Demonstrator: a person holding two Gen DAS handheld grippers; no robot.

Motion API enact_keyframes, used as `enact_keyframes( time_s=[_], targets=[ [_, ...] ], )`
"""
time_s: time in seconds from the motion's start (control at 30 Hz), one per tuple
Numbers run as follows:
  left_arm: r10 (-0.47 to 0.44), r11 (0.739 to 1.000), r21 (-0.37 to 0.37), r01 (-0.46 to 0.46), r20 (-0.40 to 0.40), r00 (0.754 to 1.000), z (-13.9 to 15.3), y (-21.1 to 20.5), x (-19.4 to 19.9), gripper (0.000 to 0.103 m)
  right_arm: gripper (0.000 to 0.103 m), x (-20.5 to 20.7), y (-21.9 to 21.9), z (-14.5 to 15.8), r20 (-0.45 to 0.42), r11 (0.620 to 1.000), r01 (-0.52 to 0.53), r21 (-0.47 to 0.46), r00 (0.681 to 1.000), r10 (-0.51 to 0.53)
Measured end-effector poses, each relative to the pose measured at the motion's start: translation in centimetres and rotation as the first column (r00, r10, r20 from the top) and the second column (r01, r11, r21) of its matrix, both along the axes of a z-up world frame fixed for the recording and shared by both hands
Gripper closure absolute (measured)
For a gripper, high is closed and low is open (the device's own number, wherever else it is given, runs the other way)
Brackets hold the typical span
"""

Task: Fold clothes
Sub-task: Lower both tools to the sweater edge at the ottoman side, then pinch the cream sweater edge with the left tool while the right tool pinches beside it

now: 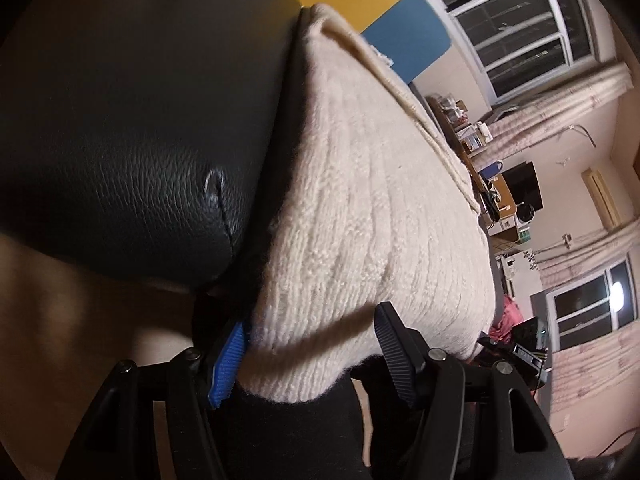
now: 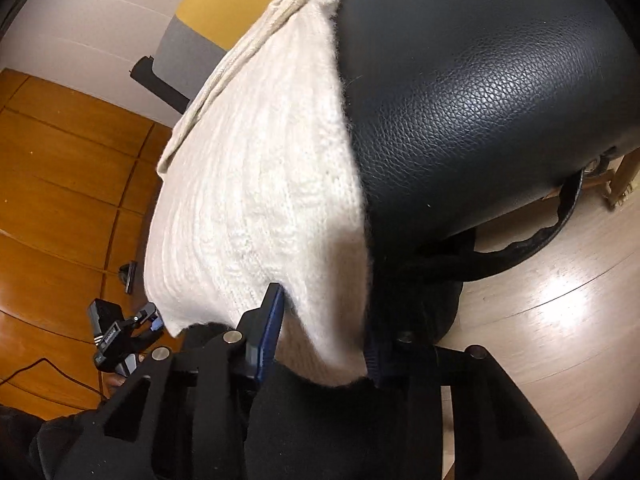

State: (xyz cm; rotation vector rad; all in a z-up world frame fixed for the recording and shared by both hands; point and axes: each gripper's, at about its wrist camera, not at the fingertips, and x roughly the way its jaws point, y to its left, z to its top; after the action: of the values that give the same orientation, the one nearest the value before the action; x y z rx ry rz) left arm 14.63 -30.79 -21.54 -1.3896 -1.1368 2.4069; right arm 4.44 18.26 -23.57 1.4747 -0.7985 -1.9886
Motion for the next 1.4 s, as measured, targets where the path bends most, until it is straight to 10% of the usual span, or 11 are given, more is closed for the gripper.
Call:
enact_keyframes(
  time_s=[0.17,0.33,0.9,1.4],
  targets=[
    [-0.005,1.000,-0.025,0.006,0.003,1.000,0.2,0.3,0.6,0.048,0.061,0.3,0.4,-0.3,0.045,0.998,0.026,-0.052,0.999,-0.024],
    [-0.046,0.994,-0.097,0.043,-0.034,0.998,1.2,1.1,1.2,0.090,0.081,0.0,-1.1,1.1,-0.024,0.996,-0.020,0.084,0.999,0.022],
    [-0.115,0.982,0.098,0.159,-0.353,0.929,8.6,1.2,0.3,0.092,0.081,-0.1,-1.2,4.1,-0.170,0.996,-0.068,-0.049,0.984,0.059],
    [-0.096,0.989,0.095,0.116,-0.201,0.975,6.4,1.4,-3.6,0.091,0.078,-1.5,-1.3,3.1,-0.070,0.995,-0.062,-0.076,0.996,0.057]
  ],
)
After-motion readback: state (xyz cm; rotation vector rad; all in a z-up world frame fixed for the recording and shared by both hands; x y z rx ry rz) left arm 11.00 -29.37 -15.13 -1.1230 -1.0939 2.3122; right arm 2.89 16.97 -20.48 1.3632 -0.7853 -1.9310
